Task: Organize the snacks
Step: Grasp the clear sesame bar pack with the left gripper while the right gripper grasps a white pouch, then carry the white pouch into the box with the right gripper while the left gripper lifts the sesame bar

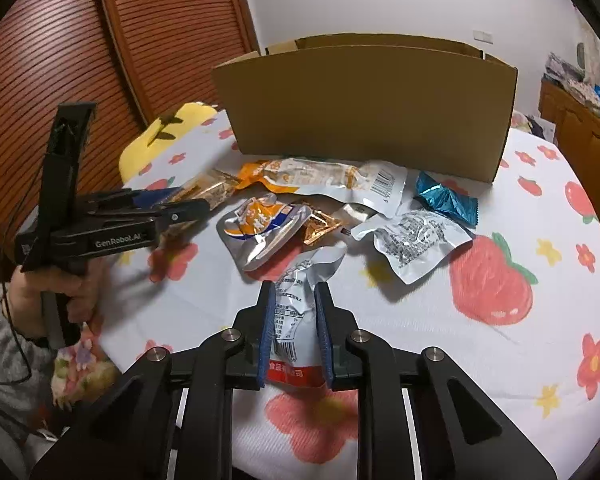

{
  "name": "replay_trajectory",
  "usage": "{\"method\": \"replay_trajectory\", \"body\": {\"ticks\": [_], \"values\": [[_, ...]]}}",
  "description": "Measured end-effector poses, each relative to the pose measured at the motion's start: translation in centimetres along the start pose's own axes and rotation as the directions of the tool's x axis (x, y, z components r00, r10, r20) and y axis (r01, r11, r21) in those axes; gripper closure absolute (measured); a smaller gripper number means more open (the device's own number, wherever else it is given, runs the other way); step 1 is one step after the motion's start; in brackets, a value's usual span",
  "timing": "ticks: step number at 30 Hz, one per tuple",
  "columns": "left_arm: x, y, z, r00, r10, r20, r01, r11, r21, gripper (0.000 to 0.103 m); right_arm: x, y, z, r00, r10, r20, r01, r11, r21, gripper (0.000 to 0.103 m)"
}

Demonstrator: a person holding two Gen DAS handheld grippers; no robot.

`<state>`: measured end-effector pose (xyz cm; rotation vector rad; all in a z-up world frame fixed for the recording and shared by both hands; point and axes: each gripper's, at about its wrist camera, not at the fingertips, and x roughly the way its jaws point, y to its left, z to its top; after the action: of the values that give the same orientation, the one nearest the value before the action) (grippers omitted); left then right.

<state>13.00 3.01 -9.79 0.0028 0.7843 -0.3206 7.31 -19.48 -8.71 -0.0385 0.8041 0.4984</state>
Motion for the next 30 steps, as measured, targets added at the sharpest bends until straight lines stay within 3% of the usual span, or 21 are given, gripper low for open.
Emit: {"method": "replay_trajectory", "body": {"ticks": [4, 6, 19, 30], "values": [[-0.4, 0.0, 0.0, 1.0, 0.01, 0.025, -0.01, 1.0, 0.0, 0.056, -0.8, 0.4, 0.4, 1.0, 0.0, 0.025, 0.0, 1.0, -0.013, 0.091], [-0.7, 0.1, 0.0, 0.999, 0.011, 0.039, -0.011, 1.0, -0.001, 0.056, -1.5, 0.5, 0.5, 0.999, -0.001, 0.04, 0.002, 1.0, -0.022, 0.102], [-1.3, 0.4, 0.2, 0.998, 0.004, 0.062, -0.003, 1.0, -0.019, 0.056, -3.0, 0.5, 1.2, 0.997, 0.0, 0.082, 0.004, 0.999, -0.046, 0.102], [-2.9, 0.0, 1.9, 0.996, 0.003, 0.091, -0.002, 1.0, -0.012, 0.056, -5.0, 0.0, 2.8, 0.99, -0.041, 0.138, 0.054, 0.995, -0.087, 0.102]]}}
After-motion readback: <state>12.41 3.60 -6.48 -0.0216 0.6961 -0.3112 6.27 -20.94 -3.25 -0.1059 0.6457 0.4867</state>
